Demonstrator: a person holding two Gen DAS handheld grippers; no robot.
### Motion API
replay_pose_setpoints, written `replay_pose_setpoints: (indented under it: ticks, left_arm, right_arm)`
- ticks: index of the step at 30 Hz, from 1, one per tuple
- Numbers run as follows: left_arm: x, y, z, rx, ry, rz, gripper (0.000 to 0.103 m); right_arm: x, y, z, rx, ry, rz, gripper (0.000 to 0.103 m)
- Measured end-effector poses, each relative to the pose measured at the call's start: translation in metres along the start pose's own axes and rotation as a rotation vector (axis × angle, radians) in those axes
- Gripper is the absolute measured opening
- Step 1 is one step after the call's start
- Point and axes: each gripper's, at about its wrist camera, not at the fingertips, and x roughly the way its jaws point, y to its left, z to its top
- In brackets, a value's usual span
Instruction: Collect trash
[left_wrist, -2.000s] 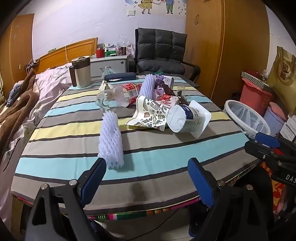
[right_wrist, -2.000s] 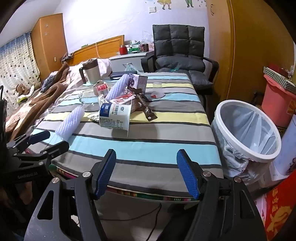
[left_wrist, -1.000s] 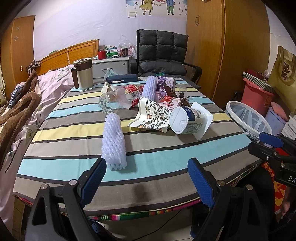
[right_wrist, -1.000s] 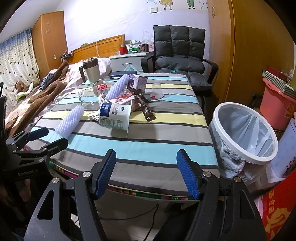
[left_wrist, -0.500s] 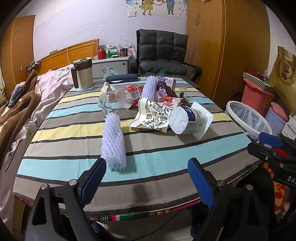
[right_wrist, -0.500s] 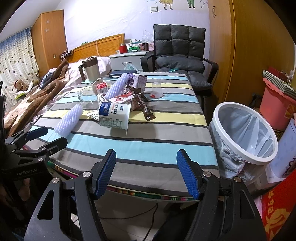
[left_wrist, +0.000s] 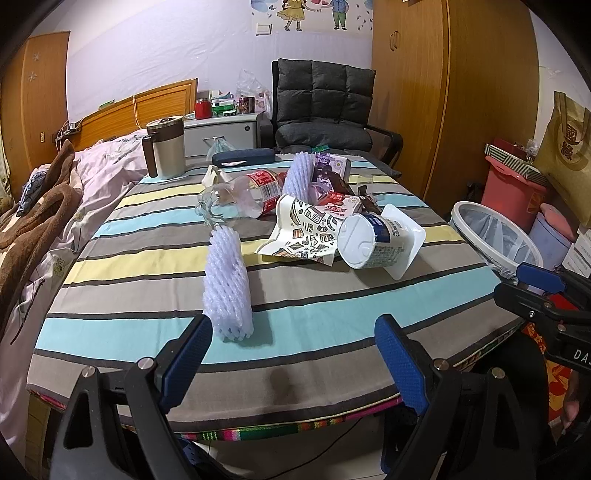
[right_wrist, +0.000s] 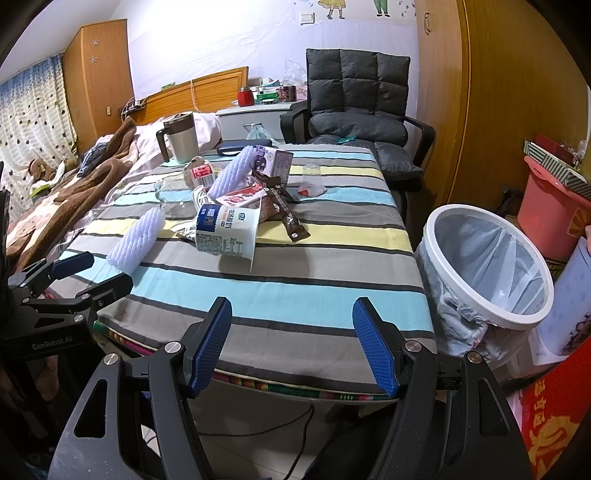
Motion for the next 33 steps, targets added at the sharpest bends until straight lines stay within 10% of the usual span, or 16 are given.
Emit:
replay_pose_setpoints:
  ticks: [33]
  left_arm:
    - [0.0041, 0.0037, 0.0026, -0.007, 0.004, 0.004, 0.091]
  right_arm:
    - [0.0067, 0.0011, 0.0003, -0.006, 0.018, 0.001, 0.069]
